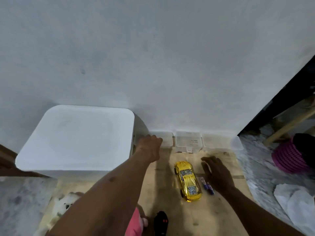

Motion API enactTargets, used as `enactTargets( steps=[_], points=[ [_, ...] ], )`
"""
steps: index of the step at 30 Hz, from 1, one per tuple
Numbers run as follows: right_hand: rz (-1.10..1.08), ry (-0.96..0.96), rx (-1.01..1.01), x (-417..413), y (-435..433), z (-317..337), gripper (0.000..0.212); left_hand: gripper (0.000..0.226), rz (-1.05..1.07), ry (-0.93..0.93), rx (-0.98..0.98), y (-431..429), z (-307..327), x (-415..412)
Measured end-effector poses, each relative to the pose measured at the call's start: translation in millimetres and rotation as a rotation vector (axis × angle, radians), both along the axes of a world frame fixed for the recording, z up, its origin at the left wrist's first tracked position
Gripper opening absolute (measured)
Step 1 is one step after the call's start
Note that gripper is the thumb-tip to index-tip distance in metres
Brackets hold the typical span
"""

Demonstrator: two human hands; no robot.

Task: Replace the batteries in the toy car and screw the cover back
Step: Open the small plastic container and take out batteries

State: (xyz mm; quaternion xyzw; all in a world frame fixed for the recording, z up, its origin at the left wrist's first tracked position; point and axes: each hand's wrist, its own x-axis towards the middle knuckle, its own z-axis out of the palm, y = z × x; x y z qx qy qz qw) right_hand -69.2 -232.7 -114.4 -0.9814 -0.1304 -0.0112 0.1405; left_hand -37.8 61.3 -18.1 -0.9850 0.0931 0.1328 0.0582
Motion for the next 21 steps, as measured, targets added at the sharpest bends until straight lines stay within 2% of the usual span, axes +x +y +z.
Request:
enactTargets(
  steps=[4,6,9,12,15,21],
  points=[
    [0.247,-0.159,0.132,58.0,67.9,50.3,0.017,0.044,0.015,0.033,0.080,9.3,2.8,19.2],
    [0.349,-0.070,0.063,80.4,105.0,59.6,0.019,0.044,0.022,0.052,0.110,12.0,-0.3,29.5],
    [0.425,0.043,-0.171,104.9,145.4,57.5,0.030,0.048,0.026,0.091,0.131,12.6,-9.0,41.9],
    [0.431,0.063,-0.346,119.6,165.8,44.3,0.048,0.057,0.035,0.121,0.150,11.6,-23.8,55.6],
    [0.399,0.064,-0.426,124.7,170.4,25.5,0.067,0.064,0.035,0.099,0.169,9.6,-34.3,63.9],
    [0.404,0.049,-0.432,126.7,181.8,16.5,0.068,0.049,-0.030,0.082,0.253,10.6,-41.3,74.0]
  ],
)
